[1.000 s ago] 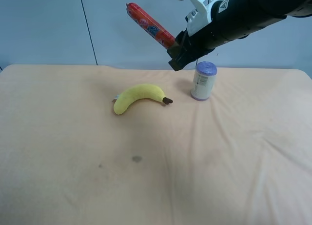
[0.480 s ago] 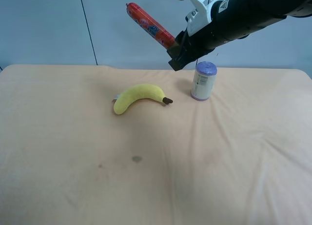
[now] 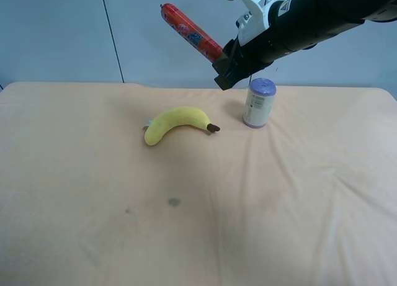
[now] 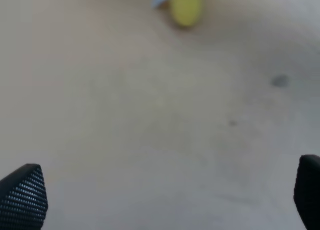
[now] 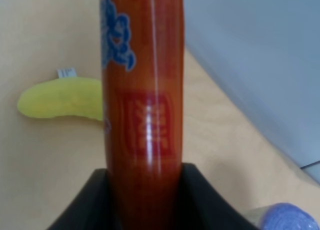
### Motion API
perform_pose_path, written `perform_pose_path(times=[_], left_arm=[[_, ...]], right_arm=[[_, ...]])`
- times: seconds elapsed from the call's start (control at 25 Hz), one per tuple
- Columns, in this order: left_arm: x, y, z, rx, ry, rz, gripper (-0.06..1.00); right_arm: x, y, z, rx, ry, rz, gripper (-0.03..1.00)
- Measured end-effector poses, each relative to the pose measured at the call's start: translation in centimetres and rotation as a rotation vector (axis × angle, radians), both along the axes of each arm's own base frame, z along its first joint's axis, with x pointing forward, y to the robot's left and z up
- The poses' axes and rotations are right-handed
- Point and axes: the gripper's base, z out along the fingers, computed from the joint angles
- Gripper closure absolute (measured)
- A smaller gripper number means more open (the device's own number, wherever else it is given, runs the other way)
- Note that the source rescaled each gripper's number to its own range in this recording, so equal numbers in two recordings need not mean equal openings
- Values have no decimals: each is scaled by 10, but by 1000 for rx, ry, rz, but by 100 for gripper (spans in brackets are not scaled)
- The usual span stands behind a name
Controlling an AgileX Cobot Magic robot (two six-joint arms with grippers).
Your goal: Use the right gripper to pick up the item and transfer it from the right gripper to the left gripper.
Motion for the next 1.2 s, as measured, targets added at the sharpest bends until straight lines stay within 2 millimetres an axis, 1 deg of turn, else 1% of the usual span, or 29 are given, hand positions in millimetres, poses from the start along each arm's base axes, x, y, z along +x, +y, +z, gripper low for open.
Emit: perform_pose_path(times=[0.16,0.28,0.44,0.52,0.64,0.68,0.88,1.0,1.2], left_arm=[[24,-14,1,62,42,-161,-6],[41,-28,6,101,40,-269,-6],[66,-49,14,110,28,-349,-6],[80,-59,15,111,10,-366,-6],[99,-71,14,106,-63,-364,-6],[106,-75,15,105,-111,-354,-6],[131,-82,16,111,-265,-313,-6],[144,-88,12,115,-310,-309,-6],[152,-111,7,117,-391,-363,-6]], right_arm=[[0,0,0,1,0,0,96],[0,0,0,1,0,0,96],[0,0,0,1,0,0,96],[0,0,0,1,0,0,96],[0,0,0,1,0,0,96],[0,0,0,1,0,0,96],[0,0,0,1,0,0,96],[0,0,0,1,0,0,96],[0,0,0,1,0,0,96]])
